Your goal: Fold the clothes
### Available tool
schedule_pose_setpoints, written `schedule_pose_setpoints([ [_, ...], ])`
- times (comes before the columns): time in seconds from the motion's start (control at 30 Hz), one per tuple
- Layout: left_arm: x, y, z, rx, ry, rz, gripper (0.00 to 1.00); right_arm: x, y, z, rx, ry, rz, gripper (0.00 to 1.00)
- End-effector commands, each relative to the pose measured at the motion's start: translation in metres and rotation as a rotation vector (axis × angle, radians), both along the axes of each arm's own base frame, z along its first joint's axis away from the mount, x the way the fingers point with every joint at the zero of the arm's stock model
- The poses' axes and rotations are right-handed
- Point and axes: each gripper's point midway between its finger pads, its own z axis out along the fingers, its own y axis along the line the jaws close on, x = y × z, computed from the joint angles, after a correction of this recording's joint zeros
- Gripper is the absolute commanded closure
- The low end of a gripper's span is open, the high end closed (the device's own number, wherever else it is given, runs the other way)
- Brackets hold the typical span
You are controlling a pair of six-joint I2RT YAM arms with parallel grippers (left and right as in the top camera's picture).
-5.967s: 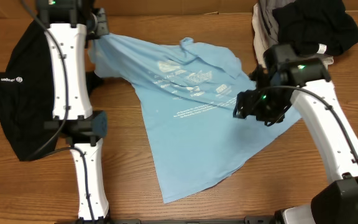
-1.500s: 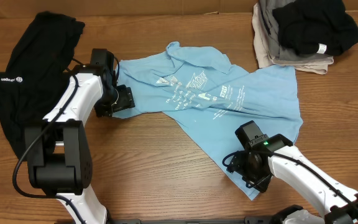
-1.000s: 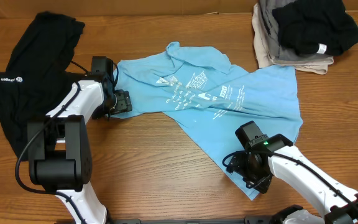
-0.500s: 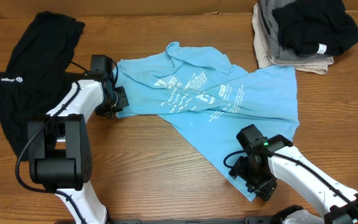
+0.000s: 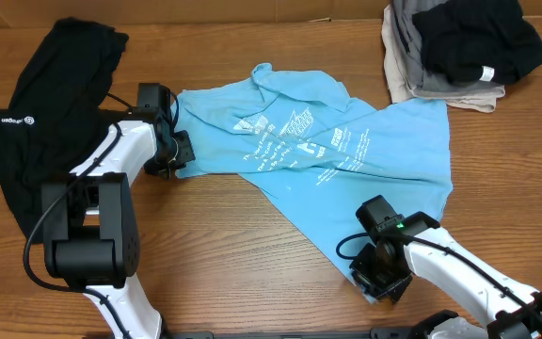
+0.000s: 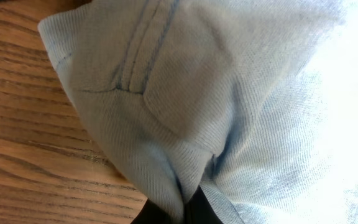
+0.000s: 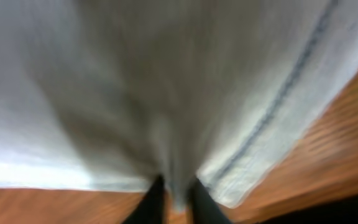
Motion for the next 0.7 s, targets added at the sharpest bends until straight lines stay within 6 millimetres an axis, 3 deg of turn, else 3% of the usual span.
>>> schedule_pose_setpoints([
  [0.0,-0.026,-0.01,-0.041,-0.045,0.131,0.008,0.96,-0.002,-0.004,-0.005,-0.022,-0.006,-0.006,0.96],
  [0.13,-0.008,-0.012,-0.016,-0.054,0.108,0.005,0.96,0.016,-0.006,0.003,-0.039,-0.057,0.016,0.96],
  [0.2,0.008,-0.013,0.01,-0.063,0.076,-0.007,0.96,0.036,-0.01,0.018,-0.071,-0.109,0.032,0.96],
  [0.3,0.034,-0.014,0.064,-0.062,0.006,-0.029,0.96,0.078,-0.017,0.058,-0.105,-0.216,0.074,0.96],
  [0.47,0.064,-0.015,0.191,-0.057,-0.182,-0.059,0.96,0.149,-0.039,0.16,-0.136,-0.454,0.141,0.96],
  [0.57,0.068,-0.015,0.261,-0.059,-0.317,-0.062,0.96,0.176,-0.058,0.219,-0.153,-0.594,0.156,0.96],
  [0.63,0.066,-0.016,0.32,-0.062,-0.448,-0.066,0.96,0.19,-0.076,0.267,-0.175,-0.713,0.144,0.96],
  [0.67,0.059,-0.016,0.364,-0.06,-0.557,-0.069,0.96,0.197,-0.093,0.306,-0.196,-0.808,0.127,0.96],
])
